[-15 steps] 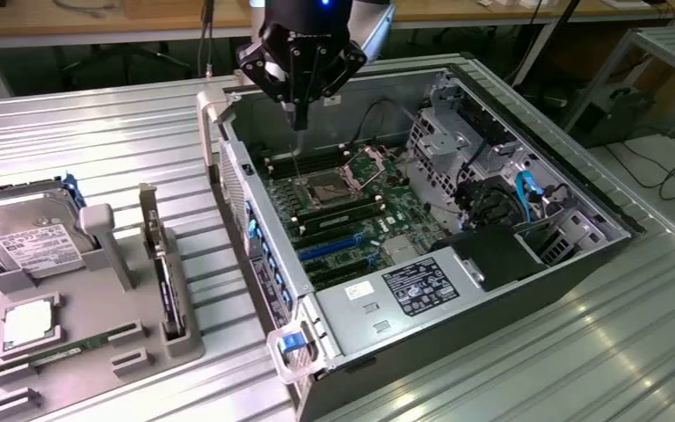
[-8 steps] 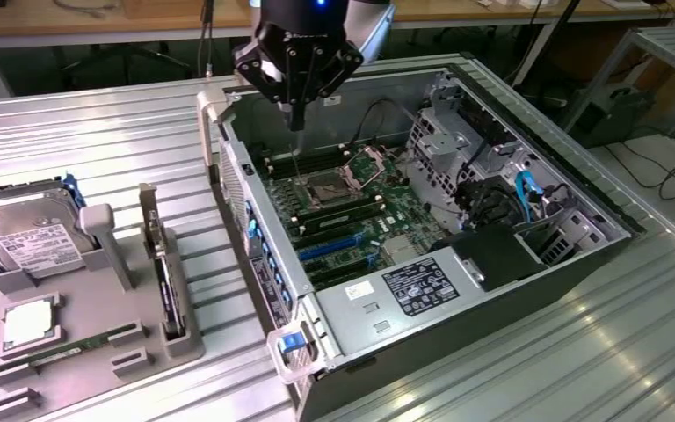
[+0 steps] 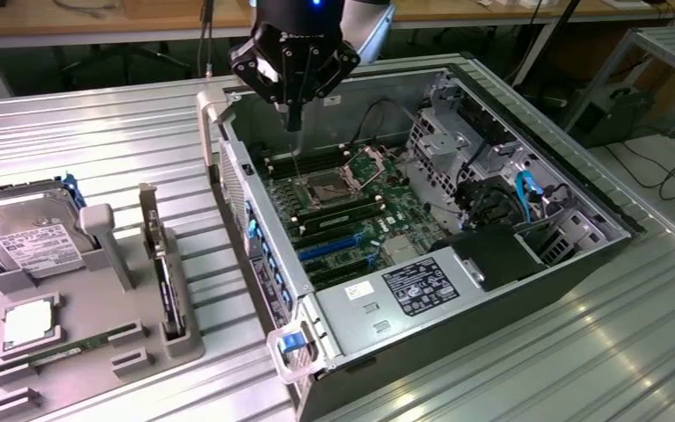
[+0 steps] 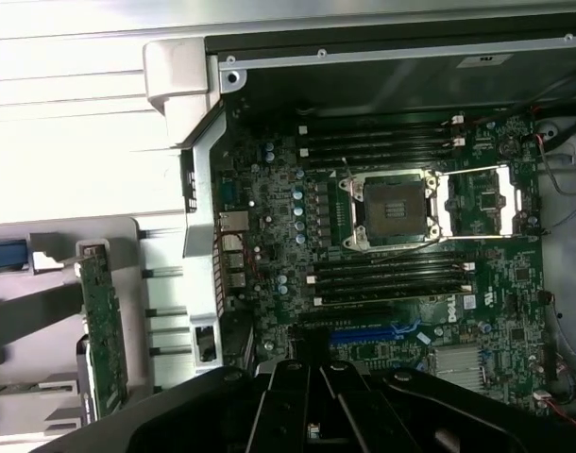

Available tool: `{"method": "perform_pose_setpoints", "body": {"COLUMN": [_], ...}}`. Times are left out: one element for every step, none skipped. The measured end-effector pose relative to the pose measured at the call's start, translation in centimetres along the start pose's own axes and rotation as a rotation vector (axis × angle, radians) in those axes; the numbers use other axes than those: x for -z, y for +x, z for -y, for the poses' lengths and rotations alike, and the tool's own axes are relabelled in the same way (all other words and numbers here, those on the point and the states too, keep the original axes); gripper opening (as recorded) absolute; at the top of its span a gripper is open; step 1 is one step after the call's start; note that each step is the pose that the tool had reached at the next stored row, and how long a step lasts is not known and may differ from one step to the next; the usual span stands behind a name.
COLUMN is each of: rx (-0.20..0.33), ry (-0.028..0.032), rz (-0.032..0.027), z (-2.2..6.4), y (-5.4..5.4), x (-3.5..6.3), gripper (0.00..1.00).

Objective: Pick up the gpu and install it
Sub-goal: 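Reach for the gpu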

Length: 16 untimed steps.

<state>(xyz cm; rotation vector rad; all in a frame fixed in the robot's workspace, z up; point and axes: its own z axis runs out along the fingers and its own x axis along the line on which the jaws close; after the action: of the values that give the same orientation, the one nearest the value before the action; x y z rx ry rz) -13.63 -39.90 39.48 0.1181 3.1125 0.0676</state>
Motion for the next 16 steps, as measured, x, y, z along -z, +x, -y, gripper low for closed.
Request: {"method": "perform_pose_setpoints", "body": {"rx": [0.0, 0.0, 0.0, 0.0, 0.0, 0.0, 0.0, 0.0, 0.0, 0.0, 0.0, 0.0, 0.0, 0.0, 0.0, 0.0], "ry": [0.0, 0.0, 0.0, -0.0001, -0.0001, 0.0, 0.0, 0.0, 0.0, 0.0, 0.0, 0.0, -0.0001, 0.0001, 0.0, 0.0], "rz": [0.0, 0.0, 0.0, 0.0, 0.0, 0.0, 0.0, 0.0, 0.0, 0.0, 0.0, 0.0, 0.0, -0.0001, 0.0, 0.0], "z": [0.01, 0.01, 0.02, 0.02, 0.03, 0.04, 0.04, 0.05, 0.06, 0.07, 0.07, 0.08, 0.08, 0.09, 0.09, 0.1], "y": [0.11, 0.18, 0.23, 0.27, 0.33, 0.39, 0.45, 0.54, 0.6, 0.68, 0.74, 0.8, 0.86, 0.91, 0.96, 1.03], "x": [0.0, 0.01, 0.01, 0.01, 0.01, 0.01, 0.01, 0.01, 0.02, 0.02, 0.02, 0.02, 0.02, 0.03, 0.03, 0.03], "gripper": [0.11, 0.11, 0.11, 0.11, 0.11, 0.11, 0.11, 0.11, 0.11, 0.11, 0.11, 0.11, 0.11, 0.11, 0.11, 0.11]}}
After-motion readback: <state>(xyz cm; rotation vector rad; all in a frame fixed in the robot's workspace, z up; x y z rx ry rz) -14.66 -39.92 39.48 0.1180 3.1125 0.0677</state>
